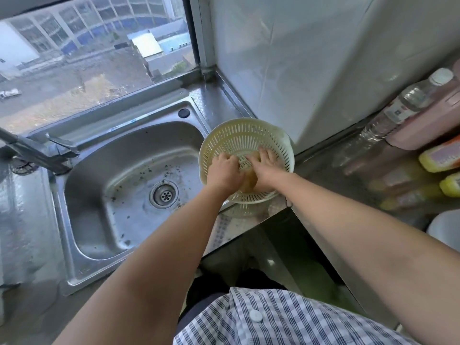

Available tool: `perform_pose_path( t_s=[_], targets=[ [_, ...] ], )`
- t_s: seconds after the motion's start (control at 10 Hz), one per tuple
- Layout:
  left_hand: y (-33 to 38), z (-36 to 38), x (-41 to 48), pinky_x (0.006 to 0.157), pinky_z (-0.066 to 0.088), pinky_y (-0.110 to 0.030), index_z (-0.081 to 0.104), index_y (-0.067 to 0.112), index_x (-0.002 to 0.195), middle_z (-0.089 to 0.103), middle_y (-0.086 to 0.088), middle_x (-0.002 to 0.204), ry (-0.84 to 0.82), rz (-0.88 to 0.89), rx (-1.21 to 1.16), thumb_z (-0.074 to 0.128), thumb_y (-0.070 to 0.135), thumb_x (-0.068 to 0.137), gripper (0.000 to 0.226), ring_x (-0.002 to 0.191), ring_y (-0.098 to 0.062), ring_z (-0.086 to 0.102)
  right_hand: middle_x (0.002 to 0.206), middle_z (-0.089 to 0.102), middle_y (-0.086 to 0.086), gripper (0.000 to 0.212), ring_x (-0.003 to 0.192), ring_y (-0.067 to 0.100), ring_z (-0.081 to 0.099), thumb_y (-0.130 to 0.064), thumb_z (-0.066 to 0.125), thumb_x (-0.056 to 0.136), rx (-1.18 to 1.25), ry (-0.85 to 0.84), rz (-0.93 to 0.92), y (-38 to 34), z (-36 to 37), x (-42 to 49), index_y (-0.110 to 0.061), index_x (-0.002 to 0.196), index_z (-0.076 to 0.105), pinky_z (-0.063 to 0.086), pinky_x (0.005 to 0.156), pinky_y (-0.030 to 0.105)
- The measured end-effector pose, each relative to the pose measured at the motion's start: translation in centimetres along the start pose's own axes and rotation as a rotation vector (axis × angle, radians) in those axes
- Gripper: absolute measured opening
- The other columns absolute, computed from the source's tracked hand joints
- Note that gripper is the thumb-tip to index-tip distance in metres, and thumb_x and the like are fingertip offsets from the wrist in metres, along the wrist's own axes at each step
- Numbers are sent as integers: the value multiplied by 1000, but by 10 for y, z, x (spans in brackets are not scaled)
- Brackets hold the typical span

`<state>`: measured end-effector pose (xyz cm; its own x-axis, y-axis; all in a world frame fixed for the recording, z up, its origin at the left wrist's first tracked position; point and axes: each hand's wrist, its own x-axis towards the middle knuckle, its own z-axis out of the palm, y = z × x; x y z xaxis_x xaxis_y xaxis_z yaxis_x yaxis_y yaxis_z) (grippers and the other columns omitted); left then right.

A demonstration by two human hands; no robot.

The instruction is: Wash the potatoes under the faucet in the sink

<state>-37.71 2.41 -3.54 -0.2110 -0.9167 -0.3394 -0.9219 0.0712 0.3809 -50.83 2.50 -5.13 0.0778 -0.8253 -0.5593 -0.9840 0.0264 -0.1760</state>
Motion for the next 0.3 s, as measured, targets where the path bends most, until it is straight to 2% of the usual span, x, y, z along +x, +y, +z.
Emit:
perform_pose_path(
  t_s=[0.1, 0.2, 0.3],
  targets=[
    [-2, -8, -7, 95, 40, -40, 64, 11, 117, 54, -15, 121, 139, -27, -41, 47, 23, 93, 32, 118, -33, 45, 162, -17, 13, 84, 149, 34, -16, -31, 67, 82, 35, 49, -39, -4, -7, -7, -23, 151, 19, 1, 119, 55],
    [-7, -17, -13, 89, 44, -38, 69, 10, 110, 59, -14, 115, 236, -19, -102, 50, 22, 91, 29, 112, -30, 51, 162, 5, 13, 62, 149, 35, 2, -24, 59, 84, 85, 131, -79, -11, -12, -12, -20, 142, 38, 11, 119, 54],
    [-15, -27, -17, 79, 51, -38, 72, 13, 103, 65, -10, 106, 323, -62, -119, 50, 21, 90, 27, 103, -28, 58, 140, 43, 8, 40, 125, 27, 45, -28, 60, 89, 118, 233, -126, -16, -18, -9, -18, 127, 53, 43, 103, 42]
  ],
)
